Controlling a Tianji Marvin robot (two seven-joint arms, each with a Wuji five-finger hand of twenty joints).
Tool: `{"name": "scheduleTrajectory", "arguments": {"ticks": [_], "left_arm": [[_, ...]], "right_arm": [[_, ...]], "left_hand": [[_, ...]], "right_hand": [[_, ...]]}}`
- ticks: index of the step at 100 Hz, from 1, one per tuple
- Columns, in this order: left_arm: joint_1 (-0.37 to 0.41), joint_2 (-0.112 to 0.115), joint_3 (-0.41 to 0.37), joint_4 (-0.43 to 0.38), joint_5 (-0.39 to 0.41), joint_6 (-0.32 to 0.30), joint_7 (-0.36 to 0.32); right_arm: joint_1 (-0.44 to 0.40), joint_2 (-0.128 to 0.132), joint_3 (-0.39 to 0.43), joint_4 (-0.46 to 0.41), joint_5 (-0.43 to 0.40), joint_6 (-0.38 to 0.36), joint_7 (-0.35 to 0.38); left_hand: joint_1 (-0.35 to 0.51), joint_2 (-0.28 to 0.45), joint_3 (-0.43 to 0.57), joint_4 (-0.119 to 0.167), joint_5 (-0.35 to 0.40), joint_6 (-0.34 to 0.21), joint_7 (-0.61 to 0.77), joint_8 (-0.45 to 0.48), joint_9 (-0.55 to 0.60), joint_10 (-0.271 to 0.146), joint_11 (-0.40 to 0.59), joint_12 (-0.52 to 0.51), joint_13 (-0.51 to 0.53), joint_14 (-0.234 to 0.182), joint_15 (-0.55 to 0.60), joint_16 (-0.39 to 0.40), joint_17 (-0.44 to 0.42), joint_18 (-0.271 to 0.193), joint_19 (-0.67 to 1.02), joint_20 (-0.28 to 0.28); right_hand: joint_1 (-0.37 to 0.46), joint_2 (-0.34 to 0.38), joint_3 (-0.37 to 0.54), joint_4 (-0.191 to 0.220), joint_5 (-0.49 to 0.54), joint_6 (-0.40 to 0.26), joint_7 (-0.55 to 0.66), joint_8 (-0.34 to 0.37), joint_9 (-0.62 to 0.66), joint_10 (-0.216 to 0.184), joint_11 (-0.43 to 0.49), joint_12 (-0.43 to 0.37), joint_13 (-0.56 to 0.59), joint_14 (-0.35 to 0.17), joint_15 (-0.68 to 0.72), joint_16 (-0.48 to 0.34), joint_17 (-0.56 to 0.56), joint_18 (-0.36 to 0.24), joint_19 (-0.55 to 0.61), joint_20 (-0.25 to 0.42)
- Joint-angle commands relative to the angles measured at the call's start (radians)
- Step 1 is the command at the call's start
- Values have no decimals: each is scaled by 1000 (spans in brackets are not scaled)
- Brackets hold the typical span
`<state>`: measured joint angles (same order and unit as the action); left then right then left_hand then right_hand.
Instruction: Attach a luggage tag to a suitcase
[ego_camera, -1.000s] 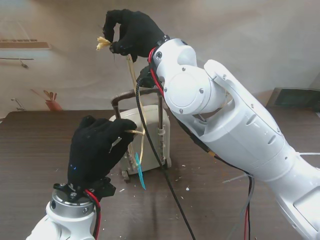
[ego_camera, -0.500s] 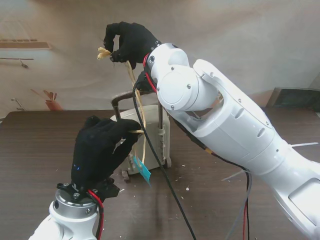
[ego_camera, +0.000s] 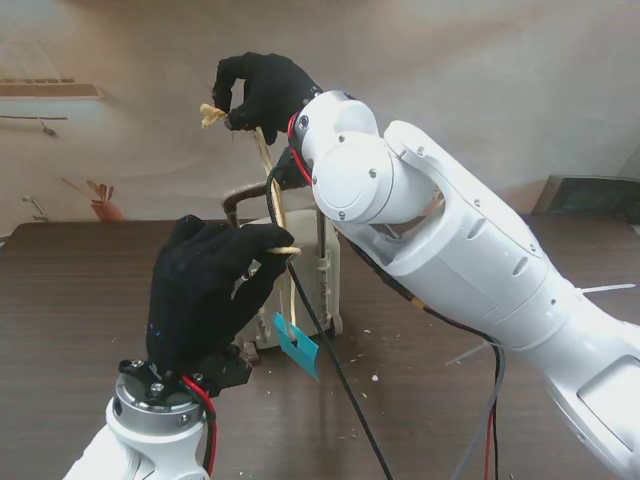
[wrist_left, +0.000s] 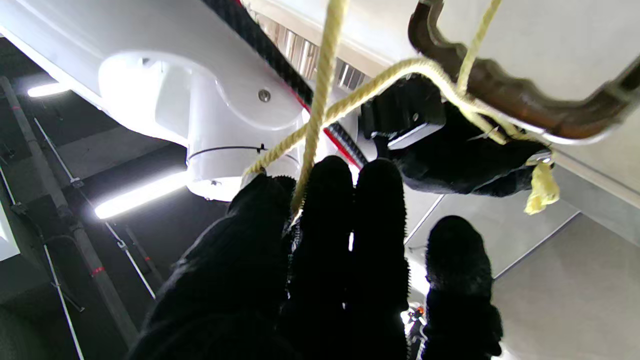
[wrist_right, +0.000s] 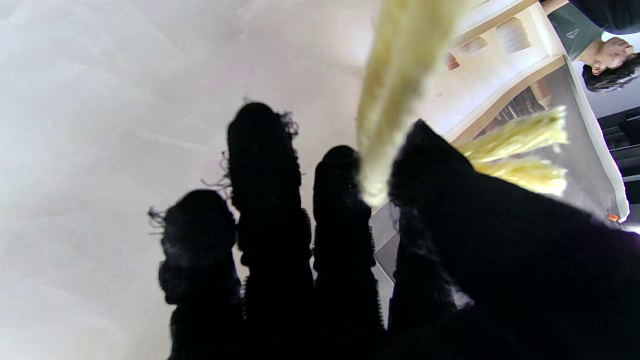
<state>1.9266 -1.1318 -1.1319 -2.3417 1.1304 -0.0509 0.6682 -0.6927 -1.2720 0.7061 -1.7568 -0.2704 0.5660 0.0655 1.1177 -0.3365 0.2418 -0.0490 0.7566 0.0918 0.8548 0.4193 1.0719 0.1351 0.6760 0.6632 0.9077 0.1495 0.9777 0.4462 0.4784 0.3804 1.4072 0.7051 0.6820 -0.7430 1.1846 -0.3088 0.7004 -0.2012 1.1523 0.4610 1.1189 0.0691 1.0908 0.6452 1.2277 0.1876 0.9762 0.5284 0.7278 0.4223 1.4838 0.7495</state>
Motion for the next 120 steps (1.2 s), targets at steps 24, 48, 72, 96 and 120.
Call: {"name": "scheduleTrajectory", "arguments": {"ticks": [24, 48, 72, 96, 120], "left_arm": [[-27, -4, 2, -61, 11, -4, -14], [-34, -3, 9, -61, 17, -5, -19], [-37, -2, 12, -61, 19, -4, -23], [-44, -1, 12, -61, 21, -1, -28], [-51, -1, 15, -61, 20, -2, -36]], "right_arm": [[8, 9, -8, 1, -10, 24, 32], [8, 11, 2, -5, 17, 62, 45], [5, 16, 10, -10, 15, 60, 49], [-17, 17, 31, -37, 18, 46, 34], [-131, 44, 142, -183, -2, -11, -4]], "left_hand": [[68, 33, -29, 9, 14, -6, 0, -7, -12, 47, 0, 8, -11, -32, -2, 23, -12, 16, 23, 16], [69, 34, -31, 10, 14, -6, 1, -7, -11, 46, 0, 8, -10, -32, -3, 23, -12, 15, 22, 16], [70, 33, -33, 11, 15, -6, 1, -8, -11, 46, 0, 7, -12, -31, -3, 23, -12, 15, 22, 16], [71, 34, -34, 12, 16, -6, 1, -8, -11, 46, 0, 8, -11, -31, -3, 24, -12, 15, 22, 17], [70, 34, -35, 12, 15, -6, 0, -8, -11, 46, -1, 7, -10, -32, -4, 23, -12, 15, 22, 17]], "right_hand": [[19, 97, -45, 32, 94, 16, -82, -79, -76, -10, -8, 20, -64, -10, -14, -15, -54, -21, -24, -11], [9, 125, -60, 32, 25, 150, -177, -169, -183, 38, -35, 24, -174, 13, -30, -13, -167, -21, -58, 0], [-51, 95, 5, 42, -9, 176, -309, -209, -316, 48, -165, -71, -298, 20, -133, -49, -278, -31, -163, -23], [-79, 96, 34, 68, -32, 147, -348, -181, -447, 55, -269, -180, -410, 26, -273, -97, -379, -40, -289, -81], [-131, 109, 26, 86, -62, 134, -355, -160, -464, 65, -273, -203, -443, 35, -299, -103, -415, -39, -320, -96]]}}
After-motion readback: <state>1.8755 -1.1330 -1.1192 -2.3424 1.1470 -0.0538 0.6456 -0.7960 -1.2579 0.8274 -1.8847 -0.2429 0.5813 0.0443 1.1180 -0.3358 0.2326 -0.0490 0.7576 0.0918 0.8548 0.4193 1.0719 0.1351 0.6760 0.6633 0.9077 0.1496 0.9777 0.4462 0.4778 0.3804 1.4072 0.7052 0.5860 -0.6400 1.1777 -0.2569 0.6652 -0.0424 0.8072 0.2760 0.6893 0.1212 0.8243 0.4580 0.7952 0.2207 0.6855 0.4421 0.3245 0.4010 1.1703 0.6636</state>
